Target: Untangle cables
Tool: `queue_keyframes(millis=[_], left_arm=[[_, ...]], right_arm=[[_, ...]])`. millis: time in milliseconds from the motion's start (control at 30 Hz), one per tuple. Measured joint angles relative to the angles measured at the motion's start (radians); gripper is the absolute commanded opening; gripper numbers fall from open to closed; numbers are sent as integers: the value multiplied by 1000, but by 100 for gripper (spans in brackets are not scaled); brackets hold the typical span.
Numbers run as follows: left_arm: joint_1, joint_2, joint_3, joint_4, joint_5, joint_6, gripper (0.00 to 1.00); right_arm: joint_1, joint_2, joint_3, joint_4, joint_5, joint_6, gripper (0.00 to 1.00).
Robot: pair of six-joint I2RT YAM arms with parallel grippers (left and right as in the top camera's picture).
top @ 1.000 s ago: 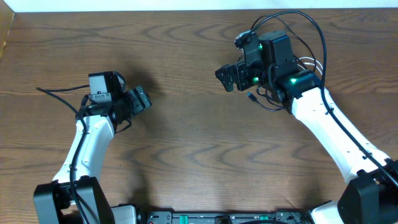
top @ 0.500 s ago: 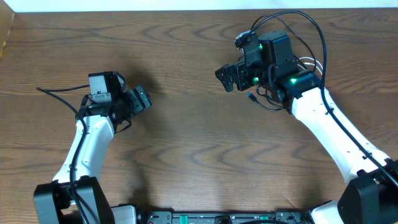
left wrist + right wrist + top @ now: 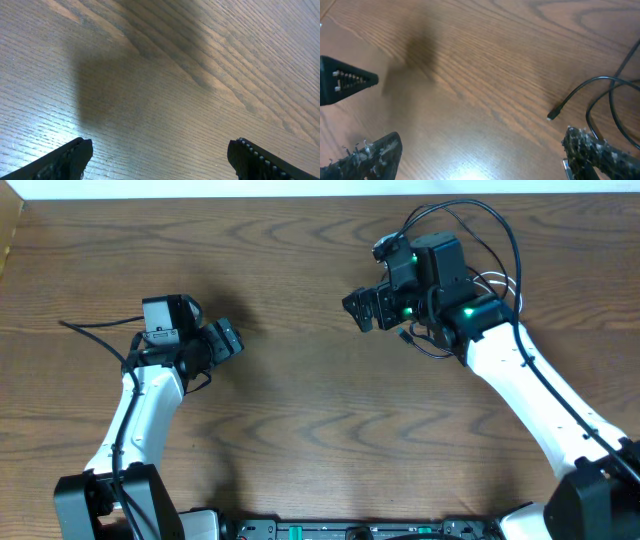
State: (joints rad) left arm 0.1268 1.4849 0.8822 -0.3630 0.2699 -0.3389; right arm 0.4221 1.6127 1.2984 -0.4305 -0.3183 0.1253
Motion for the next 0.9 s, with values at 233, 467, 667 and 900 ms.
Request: queue_keyframes(millis=[233, 467, 667, 900], left_arm=[[0, 0, 0, 0, 0, 0, 91], [0, 0, 0, 0, 0, 0, 91], [0, 0, 0, 0, 0, 0, 91], [0, 0, 0, 0, -6, 0, 91]], right_arm=[[3, -154, -1, -91, 0, 0, 99], [3, -279, -1, -105, 0, 0, 99], [3, -275, -1, -160, 0, 0, 99], [3, -218, -4, -390, 1, 0, 99]])
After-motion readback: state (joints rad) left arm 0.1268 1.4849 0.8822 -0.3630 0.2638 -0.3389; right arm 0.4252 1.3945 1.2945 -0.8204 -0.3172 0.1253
